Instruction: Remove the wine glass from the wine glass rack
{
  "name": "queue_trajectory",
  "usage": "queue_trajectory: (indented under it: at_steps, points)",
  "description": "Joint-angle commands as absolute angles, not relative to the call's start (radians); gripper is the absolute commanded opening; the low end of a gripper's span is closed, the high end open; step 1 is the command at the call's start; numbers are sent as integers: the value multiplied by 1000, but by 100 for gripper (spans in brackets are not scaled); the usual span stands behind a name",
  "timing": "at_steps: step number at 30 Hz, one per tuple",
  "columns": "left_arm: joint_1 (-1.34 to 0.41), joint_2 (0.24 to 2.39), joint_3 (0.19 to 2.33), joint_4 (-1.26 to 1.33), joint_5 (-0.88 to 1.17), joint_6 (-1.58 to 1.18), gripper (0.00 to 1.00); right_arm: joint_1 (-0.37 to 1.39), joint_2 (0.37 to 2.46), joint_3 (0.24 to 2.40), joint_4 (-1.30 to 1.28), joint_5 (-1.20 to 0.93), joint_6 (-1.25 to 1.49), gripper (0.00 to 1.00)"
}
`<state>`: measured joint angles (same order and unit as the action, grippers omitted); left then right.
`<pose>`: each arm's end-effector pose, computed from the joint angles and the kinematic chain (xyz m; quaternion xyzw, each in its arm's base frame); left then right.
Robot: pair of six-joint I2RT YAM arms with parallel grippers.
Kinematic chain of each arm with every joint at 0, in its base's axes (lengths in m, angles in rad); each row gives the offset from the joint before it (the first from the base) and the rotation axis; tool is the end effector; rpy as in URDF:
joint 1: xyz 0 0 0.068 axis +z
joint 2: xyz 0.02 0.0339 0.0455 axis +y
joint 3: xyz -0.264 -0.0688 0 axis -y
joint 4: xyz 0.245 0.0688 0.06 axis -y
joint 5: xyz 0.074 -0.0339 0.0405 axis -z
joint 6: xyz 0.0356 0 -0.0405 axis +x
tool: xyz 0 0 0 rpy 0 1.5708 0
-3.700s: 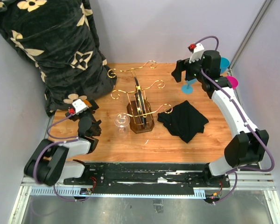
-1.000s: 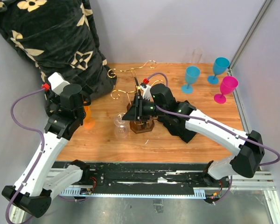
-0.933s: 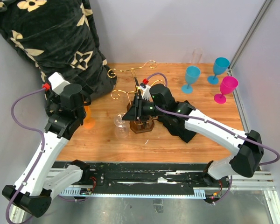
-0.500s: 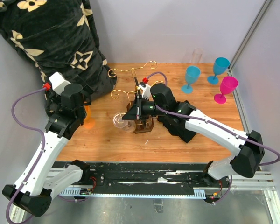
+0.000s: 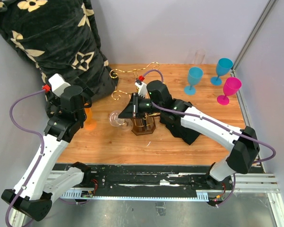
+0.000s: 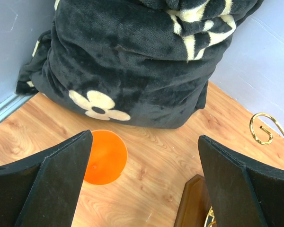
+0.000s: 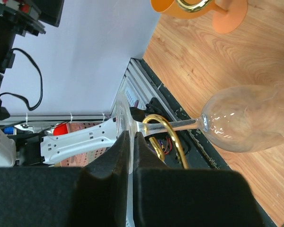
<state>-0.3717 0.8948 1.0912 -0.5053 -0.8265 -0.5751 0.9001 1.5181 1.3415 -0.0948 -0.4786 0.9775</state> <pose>0.1743 -0.0398 0.3963 -0.3108 0.7116 0.0423 0.6287 0.2106 0.2919 0.3648 -0.1133 0.7785 0.5857 0.1949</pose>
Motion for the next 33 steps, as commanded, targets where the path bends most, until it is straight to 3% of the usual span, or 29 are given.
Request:
queue_trajectory:
  at_steps: [1, 18, 33]
  points:
    - [-377, 880, 1123, -510, -841, -561, 100, 893, 1530, 1390, -7, -473, 986, 1]
    - [-377, 879, 1106, -498, -807, -564, 100, 834, 1329, 1306, -115, -427, 929, 1]
    - [-378, 890, 1085, -478, -798, -557, 100, 838, 983, 1110, -433, -473, 838, 1]
